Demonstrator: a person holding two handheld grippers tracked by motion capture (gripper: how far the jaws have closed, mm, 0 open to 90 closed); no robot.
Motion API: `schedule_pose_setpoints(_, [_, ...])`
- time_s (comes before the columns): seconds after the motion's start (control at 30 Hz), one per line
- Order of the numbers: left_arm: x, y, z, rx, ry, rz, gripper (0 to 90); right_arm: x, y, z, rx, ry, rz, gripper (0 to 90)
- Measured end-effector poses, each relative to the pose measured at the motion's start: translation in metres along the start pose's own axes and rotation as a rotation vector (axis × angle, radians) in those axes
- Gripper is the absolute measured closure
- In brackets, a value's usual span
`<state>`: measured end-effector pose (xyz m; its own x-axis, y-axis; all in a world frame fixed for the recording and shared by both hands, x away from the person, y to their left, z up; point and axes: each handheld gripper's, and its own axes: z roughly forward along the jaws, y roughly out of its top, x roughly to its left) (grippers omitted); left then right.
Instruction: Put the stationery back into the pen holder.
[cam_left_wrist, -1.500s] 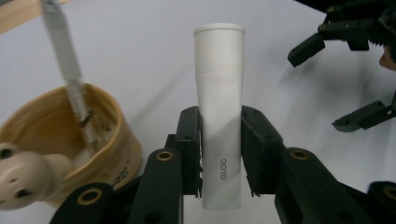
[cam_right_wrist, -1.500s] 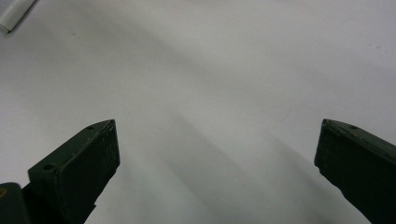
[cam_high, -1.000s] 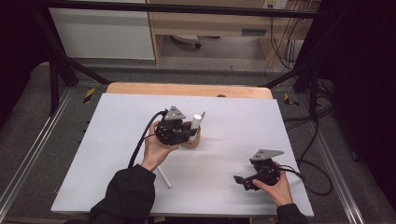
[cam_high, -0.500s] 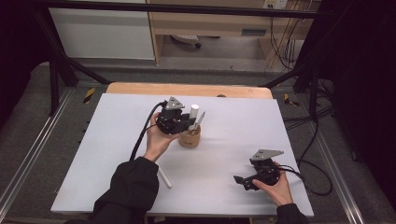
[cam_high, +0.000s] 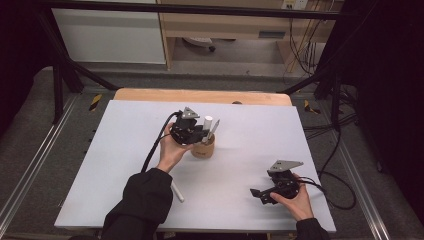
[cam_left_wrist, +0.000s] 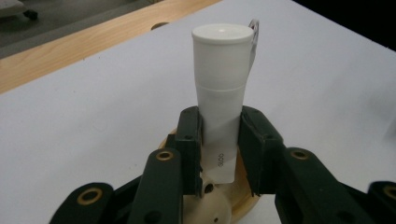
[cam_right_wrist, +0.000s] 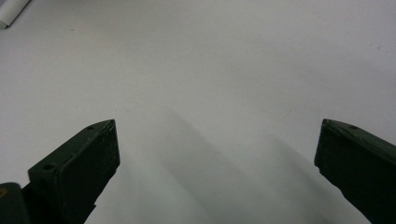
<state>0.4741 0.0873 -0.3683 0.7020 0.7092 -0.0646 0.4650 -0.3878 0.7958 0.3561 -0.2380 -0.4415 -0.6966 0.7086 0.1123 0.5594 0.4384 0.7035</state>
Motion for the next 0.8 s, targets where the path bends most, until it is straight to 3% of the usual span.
schedule_pose_setpoints(0.23, [0.004,-0.005,0.004,0.049,0.002,-0.011,69.0,0.0,0.0,0.0,0.003,0.002,-0.001,0.7])
schedule_pose_setpoints(0.33, [0.005,-0.005,0.001,0.049,-0.008,-0.01,66.6,0.0,0.0,0.0,0.004,0.002,0.0,0.7])
schedule_pose_setpoints(0.63, [0.001,-0.002,-0.032,0.012,-0.005,0.066,40.5,0.0,0.001,0.0,0.001,0.002,0.01,0.7])
schedule_pose_setpoints(0.8, [0.003,-0.015,-0.058,-0.007,-0.008,0.088,25.0,0.001,0.001,0.0,0.001,0.0,0.015,0.7])
